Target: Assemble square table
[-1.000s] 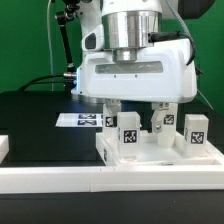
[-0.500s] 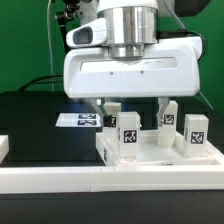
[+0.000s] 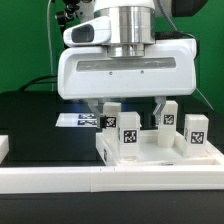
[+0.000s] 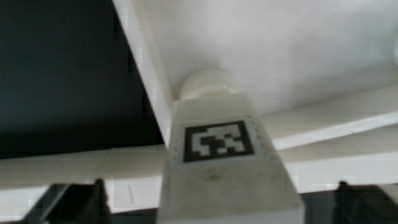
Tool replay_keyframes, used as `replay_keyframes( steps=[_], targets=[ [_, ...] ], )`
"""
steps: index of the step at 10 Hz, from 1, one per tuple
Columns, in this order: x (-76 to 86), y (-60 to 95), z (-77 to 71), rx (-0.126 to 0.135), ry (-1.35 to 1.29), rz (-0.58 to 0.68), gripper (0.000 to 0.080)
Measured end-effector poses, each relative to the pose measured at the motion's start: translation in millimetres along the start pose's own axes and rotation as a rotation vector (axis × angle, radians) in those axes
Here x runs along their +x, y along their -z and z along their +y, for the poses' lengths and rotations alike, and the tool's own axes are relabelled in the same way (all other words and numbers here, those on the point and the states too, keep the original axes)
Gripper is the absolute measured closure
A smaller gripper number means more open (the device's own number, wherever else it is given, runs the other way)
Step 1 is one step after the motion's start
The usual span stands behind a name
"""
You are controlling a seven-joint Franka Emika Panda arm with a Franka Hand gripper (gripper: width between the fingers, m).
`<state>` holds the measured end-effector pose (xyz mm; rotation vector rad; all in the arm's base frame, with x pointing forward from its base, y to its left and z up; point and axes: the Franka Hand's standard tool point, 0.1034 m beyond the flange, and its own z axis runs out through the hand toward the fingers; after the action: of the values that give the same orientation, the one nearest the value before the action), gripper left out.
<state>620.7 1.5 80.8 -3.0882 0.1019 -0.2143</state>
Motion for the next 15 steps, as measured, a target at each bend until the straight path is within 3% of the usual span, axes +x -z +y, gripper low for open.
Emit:
replay_keyframes(
  steps=[1,2,3,7,10,15],
  targets=[
    [-0.2,-0.3,0.1,0.0,-0.001,-0.001,0.0287],
    [-0.3,-0.5,0.2,0.0,-0.001,-0.001,0.0432],
    [-0.3,-0.6,0.2,0.0,-0.001,-0.001,0.0512],
    [-0.4,-0.8,0.7,0.0,-0.164,-0.001,0.0512],
    [-2.8,-1.3,-0.1,-0.015,-0.658,-0.003,0.0512],
    [-2.5,-1.8,1.1,-0.022,-1.077,-0.014,0.0511]
  ],
)
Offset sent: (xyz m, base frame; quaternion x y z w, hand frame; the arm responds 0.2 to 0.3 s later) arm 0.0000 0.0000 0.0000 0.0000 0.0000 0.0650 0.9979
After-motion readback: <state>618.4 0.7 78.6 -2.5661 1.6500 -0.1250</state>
